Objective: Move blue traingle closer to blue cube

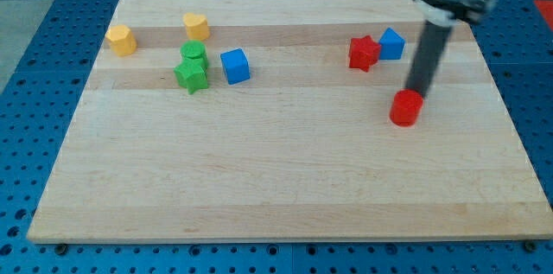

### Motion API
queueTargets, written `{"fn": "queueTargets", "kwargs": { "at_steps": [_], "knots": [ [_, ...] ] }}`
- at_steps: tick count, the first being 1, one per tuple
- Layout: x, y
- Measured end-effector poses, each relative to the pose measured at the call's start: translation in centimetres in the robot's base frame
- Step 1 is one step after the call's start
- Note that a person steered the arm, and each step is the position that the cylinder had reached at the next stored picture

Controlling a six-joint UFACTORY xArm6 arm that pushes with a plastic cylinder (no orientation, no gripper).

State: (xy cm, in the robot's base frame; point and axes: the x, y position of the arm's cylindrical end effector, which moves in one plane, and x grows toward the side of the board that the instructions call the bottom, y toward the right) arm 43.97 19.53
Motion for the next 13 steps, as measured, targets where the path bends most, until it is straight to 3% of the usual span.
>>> {"fn": "queueTargets", "kwargs": {
  "at_steps": [2,4,7,9,10,11,12,13],
  "knots": [
    [-9.6,-0.6],
    [-12.9,-6.4],
    [-12.5,-16.4],
    [-9.1,-21.1],
    [-9.7,-20.4],
    [-14.7,-16.6],
    [-14.5,-12.7],
    [-10.8,-12.0]
  ]
}}
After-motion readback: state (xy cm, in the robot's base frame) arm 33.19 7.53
